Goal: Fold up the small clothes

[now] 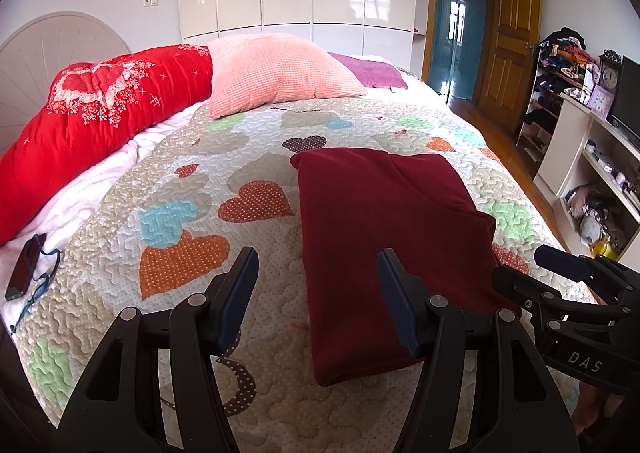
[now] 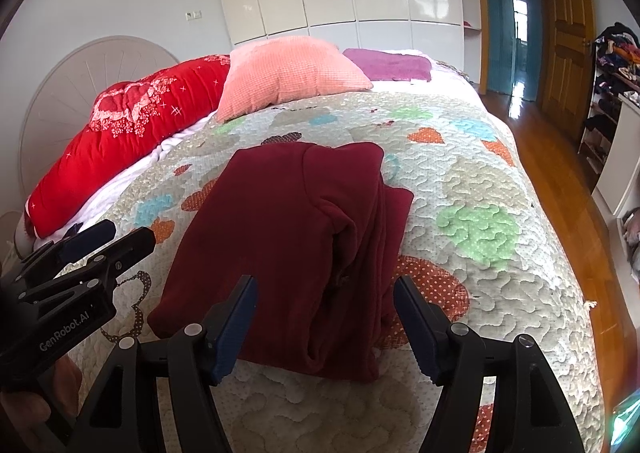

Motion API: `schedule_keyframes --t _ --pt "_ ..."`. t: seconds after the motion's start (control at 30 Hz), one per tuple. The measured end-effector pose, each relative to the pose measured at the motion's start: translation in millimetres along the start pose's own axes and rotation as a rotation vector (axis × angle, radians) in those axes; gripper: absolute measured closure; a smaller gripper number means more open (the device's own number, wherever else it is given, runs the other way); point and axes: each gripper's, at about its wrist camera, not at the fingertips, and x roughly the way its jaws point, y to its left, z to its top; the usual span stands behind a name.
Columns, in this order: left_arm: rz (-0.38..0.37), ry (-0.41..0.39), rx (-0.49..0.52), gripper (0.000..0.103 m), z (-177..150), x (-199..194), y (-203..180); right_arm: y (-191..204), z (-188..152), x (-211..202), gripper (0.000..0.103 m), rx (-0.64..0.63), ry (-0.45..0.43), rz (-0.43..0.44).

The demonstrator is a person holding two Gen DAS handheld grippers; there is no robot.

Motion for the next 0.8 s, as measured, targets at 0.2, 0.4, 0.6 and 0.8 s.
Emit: schedule_keyframes --t 0.2,0.4,0.6,0.8 --pt "0.002 -0.013 -0.006 0.042 1 0 3 0 1 4 0.035 -0.002 0.007 0.003" --pt "0.008 -0.046 -0.018 0.042 3 -1 10 -1 1 5 0.035 0.002 0.010 0.002" --pt "0.001 -0.041 -0.030 0.042 4 3 15 -6 3 8 0.035 0.011 0.014 -0.007" --pt "-0.005 -0.036 -0.030 0.042 5 8 16 -12 5 12 0.035 0.025 0.020 -0.022"
